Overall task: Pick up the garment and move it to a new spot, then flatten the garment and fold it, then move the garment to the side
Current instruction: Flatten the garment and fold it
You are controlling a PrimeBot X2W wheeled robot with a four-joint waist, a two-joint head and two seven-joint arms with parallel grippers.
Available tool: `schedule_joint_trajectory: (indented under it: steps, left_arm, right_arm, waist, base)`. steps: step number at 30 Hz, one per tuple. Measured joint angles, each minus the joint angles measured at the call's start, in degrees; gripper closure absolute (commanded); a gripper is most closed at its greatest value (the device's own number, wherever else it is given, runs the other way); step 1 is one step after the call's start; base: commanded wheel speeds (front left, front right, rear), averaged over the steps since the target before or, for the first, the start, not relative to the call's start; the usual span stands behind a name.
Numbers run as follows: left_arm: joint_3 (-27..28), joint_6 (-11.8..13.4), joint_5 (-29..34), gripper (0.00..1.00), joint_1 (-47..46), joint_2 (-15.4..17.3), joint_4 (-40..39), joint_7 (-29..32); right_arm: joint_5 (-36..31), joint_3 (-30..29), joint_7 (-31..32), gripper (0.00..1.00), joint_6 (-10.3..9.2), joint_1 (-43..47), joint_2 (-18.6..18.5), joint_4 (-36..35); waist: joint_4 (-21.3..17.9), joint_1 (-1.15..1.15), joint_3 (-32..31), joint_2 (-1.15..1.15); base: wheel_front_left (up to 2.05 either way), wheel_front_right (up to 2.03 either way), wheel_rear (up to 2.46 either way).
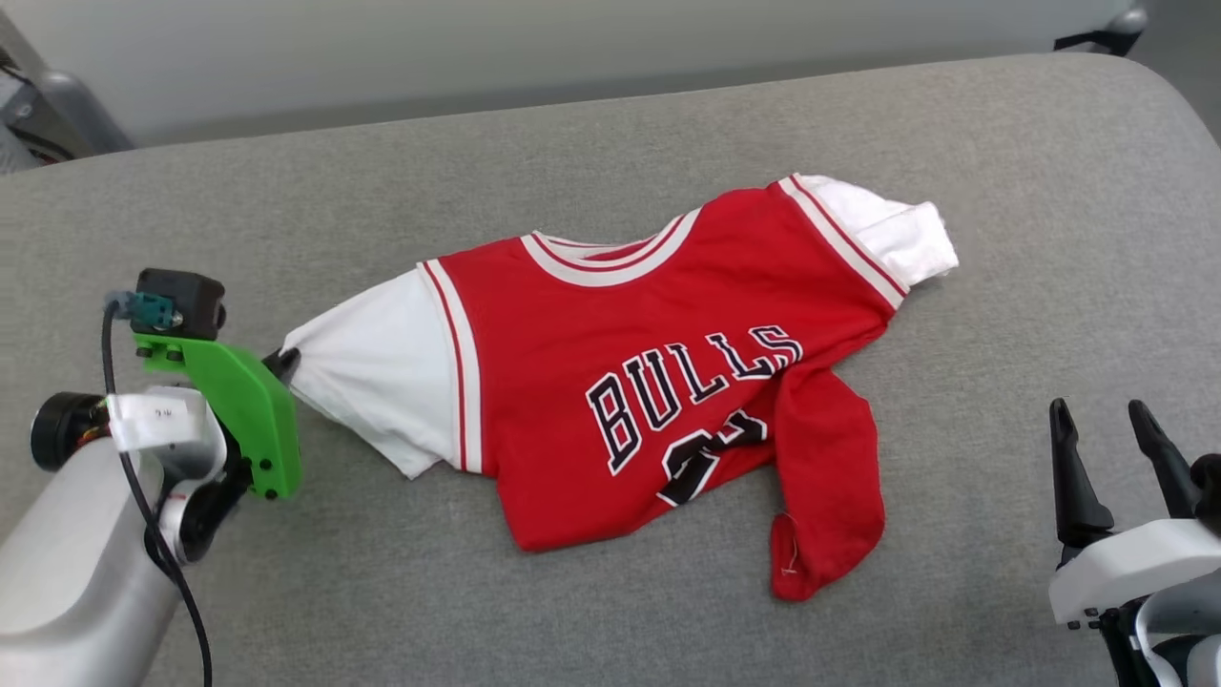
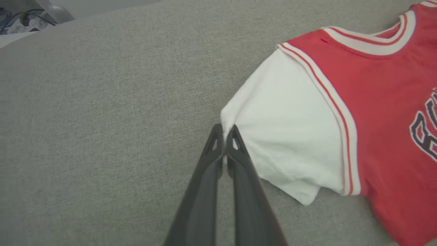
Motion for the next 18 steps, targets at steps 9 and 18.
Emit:
schedule_joint_trajectory:
  steps: [9, 18]
  left_arm:
    - [0.85, 7.99, -1.91, 1.0, 13.84, -0.02, -19.48, -1.92]
    - [-0.36, 12.5, -1.24, 1.0, 18.49, -0.66, -31.64, -1.82]
  right_arm:
    - [-0.08, -1.15, 6.36, 0.0, -0.01, 1.75, 0.0, 0.2]
    - [2.91, 2.68, 20.04, 0.0, 0.0, -0.2, -7.21, -4.17]
  waist:
    - [4.03, 0.0, -2.43, 0.0]
    - [6.26, 0.0, -0.76, 0.0]
  base:
    - [0.0, 0.0, 0.0]
    - [0.0, 0.0, 0.0]
